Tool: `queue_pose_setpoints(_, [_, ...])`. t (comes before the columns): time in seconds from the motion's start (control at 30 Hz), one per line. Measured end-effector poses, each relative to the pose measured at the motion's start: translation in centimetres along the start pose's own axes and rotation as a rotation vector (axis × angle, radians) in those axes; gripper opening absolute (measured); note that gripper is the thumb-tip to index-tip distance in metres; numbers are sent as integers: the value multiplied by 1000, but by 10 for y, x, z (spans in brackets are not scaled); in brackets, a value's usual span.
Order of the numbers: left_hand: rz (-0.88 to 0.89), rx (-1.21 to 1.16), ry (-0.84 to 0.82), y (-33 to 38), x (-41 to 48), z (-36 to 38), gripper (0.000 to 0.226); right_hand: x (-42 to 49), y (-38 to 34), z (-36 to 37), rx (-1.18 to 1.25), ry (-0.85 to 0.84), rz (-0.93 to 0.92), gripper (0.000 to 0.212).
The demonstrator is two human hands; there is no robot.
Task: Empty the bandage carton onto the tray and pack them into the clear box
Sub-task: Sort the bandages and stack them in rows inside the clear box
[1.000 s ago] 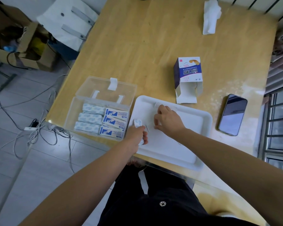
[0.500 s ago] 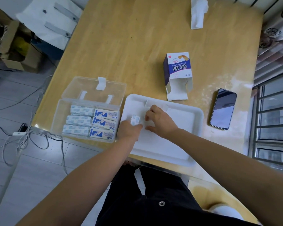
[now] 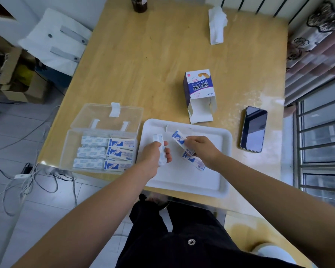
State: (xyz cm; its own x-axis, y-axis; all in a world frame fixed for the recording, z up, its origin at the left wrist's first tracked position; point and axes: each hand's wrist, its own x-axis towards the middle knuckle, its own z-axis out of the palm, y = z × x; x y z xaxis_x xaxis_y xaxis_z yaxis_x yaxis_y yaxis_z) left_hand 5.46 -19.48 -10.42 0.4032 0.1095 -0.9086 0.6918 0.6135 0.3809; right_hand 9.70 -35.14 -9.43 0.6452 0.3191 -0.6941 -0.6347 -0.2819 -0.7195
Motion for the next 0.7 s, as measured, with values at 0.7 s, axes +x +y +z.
queue_pose_setpoints(0.7, [87, 189, 51, 4, 17, 6, 21, 21, 4, -10, -316, 440, 36, 29])
